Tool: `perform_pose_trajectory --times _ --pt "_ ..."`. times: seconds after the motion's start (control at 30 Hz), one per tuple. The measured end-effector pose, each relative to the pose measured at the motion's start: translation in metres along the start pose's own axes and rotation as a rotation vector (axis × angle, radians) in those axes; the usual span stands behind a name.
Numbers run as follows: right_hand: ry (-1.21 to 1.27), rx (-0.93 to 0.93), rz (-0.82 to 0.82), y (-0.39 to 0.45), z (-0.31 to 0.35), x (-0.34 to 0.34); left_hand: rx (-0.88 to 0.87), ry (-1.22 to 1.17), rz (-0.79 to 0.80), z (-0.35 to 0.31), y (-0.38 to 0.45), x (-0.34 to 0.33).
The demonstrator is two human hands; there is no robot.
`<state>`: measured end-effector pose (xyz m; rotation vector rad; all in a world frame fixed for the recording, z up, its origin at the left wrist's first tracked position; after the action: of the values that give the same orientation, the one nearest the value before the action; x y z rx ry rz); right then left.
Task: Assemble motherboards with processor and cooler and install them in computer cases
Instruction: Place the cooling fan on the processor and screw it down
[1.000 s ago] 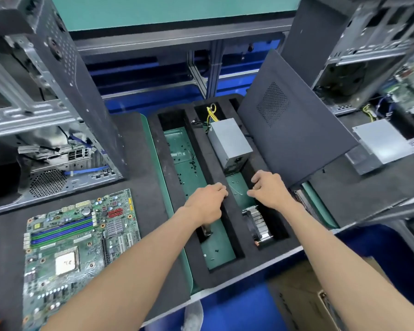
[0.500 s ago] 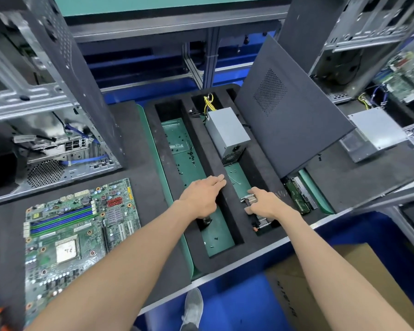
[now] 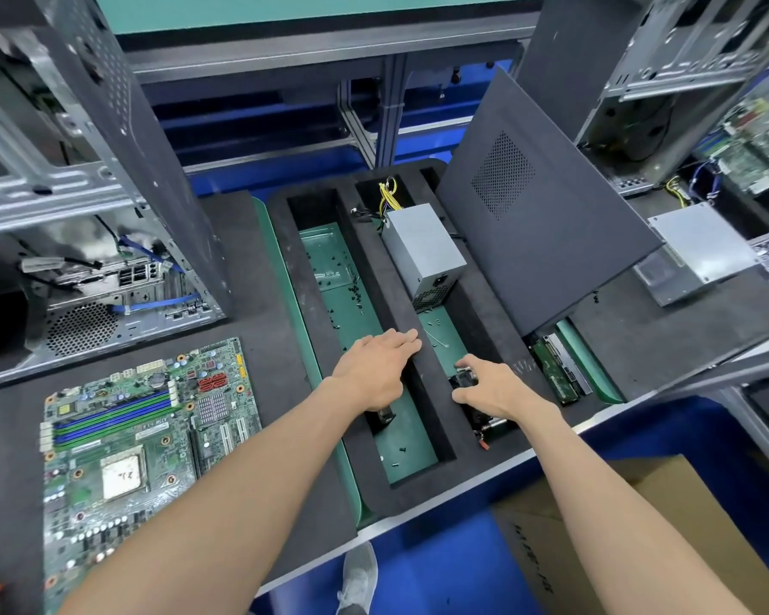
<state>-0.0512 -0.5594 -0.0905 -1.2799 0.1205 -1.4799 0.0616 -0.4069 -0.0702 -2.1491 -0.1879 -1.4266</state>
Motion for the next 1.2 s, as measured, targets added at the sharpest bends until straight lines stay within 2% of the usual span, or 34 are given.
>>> perform_pose_trajectory --times 0.27,0.43,0.53,0.63,0.73,0.87,0.93,1.03,1.2 --pt "-0.071 -0.049 -0.047 0.003 -0.006 0.003 0.016 0.002 0.039 -0.001 -0.001 0.000" --pt "-0.139 0.014 -0.214 -0.011 0.014 0.035 0.017 0.005 0.099 -0.001 -0.001 -0.001" --pt "-0.023 0.052 -0.325 -0.028 0.032 0.068 0.011 -0.043 0.113 -0.007 -0.005 0.002" --pt "0.201 0.133 -0.387 -0.047 0.053 0.095 0.045 -0.292 -0.033 -0.013 -0.012 0.016" --pt "0.414 0.201 -0.384 -0.060 0.076 0.097 0.192 -0.693 -0.163 -0.006 -0.028 0.027" --pt "0.733 0.255 -0.317 -0.062 0.107 0.069 0.292 -1.355 -0.135 0.006 -0.055 0.028" --pt "0.845 0.278 -0.282 -0.063 0.124 0.049 0.322 -1.551 -0.177 0.021 -0.074 0.029" --pt "0.990 0.304 -0.194 -0.064 0.151 0.011 0.344 -1.634 -0.279 0.050 -0.108 0.032" --pt "1.138 0.353 -0.038 -0.075 0.197 -0.055 0.407 -1.521 -0.400 0.098 -0.173 0.035"
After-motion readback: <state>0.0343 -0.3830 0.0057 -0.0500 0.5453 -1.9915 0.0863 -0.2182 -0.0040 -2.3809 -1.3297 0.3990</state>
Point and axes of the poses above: each hand's wrist, its own y-axis towards the middle knuckle, its own x-axis out of the back of the hand, z = x × y, the point moved 7 cm from there along y, towards the middle knuckle, and after that the axes turned 5 degrees about y, right-handed, at the moved point
